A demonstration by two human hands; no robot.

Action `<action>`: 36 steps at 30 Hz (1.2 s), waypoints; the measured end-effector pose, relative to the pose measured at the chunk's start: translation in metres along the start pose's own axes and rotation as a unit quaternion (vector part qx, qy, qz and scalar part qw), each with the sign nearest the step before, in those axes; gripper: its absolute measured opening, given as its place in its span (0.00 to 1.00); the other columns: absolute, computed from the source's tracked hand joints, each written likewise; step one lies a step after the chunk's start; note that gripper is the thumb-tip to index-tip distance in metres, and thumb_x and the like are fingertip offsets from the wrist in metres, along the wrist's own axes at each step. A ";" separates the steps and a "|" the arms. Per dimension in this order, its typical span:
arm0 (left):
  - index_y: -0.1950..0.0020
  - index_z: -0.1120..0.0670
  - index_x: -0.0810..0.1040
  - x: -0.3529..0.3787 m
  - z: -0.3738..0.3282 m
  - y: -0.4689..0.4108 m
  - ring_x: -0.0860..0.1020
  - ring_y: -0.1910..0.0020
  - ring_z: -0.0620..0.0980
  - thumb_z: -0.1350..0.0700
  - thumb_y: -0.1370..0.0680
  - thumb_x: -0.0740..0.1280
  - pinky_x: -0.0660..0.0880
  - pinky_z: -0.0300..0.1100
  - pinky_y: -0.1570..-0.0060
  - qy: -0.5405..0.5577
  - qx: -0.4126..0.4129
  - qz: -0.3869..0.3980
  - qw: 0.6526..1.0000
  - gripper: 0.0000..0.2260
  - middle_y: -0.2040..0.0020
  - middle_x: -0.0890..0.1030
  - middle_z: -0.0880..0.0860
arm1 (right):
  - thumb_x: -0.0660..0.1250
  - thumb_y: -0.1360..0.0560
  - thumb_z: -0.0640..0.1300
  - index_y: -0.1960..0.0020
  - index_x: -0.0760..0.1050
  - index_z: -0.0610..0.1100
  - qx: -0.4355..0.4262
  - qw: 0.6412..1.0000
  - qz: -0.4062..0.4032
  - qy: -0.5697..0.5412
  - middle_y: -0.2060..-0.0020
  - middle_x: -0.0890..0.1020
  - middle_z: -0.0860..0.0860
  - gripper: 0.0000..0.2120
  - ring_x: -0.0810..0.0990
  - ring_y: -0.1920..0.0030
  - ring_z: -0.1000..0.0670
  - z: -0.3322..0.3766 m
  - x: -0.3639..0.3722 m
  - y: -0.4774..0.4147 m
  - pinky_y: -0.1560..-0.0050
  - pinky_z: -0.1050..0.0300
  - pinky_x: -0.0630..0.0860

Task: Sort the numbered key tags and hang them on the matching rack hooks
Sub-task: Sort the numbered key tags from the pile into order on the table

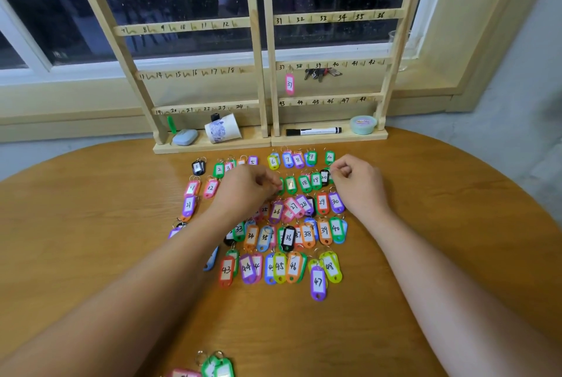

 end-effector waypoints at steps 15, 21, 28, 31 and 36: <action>0.49 0.43 0.85 -0.031 -0.003 0.025 0.84 0.61 0.41 0.56 0.19 0.71 0.78 0.37 0.67 -0.036 0.014 -0.036 0.999 0.07 0.59 0.87 0.43 | 0.70 0.19 0.41 0.53 0.83 0.48 -0.009 1.000 -0.005 -0.011 0.65 0.81 0.58 0.06 0.78 0.65 0.62 0.005 -0.005 0.004 0.67 0.71 0.66; 0.51 0.43 0.85 -0.061 0.007 0.079 0.82 0.61 0.39 0.54 0.20 0.74 0.72 0.33 0.64 -0.042 0.020 -0.035 0.998 0.05 0.58 0.85 0.38 | 0.71 0.19 0.40 0.50 0.85 0.48 -0.081 0.995 0.044 -0.037 0.61 0.80 0.60 0.05 0.76 0.61 0.65 0.041 -0.010 0.027 0.61 0.66 0.67; 0.53 0.43 0.86 -0.077 0.030 0.148 0.80 0.60 0.38 0.54 0.21 0.75 0.72 0.29 0.62 -0.049 0.000 -0.013 0.999 0.05 0.58 0.84 0.34 | 0.73 0.22 0.38 0.54 0.83 0.48 -0.176 0.976 0.103 -0.071 0.62 0.79 0.60 0.07 0.77 0.56 0.57 0.086 -0.003 0.093 0.56 0.68 0.68; 0.52 0.42 0.87 -0.080 0.042 0.173 0.81 0.57 0.43 0.53 0.22 0.76 0.73 0.33 0.60 -0.041 -0.008 -0.002 0.999 0.05 0.57 0.85 0.37 | 0.73 0.21 0.39 0.54 0.83 0.49 -0.202 0.968 0.132 -0.068 0.62 0.79 0.58 0.07 0.77 0.55 0.54 0.095 0.008 0.121 0.55 0.63 0.70; 0.49 0.40 0.87 -0.085 0.058 0.213 0.79 0.60 0.42 0.53 0.24 0.80 0.71 0.31 0.61 -0.023 -0.018 0.028 0.999 0.08 0.57 0.86 0.42 | 0.75 0.22 0.42 0.54 0.82 0.50 -0.254 0.947 0.183 -0.066 0.61 0.78 0.59 0.05 0.76 0.54 0.56 0.118 0.020 0.157 0.50 0.63 0.70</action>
Point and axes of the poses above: each hand's wrist, its own y-axis away from the middle knuckle, its own x-axis out of the palm, z = x × y, the point moved 4 cm from there along -y, towards the middle knuckle
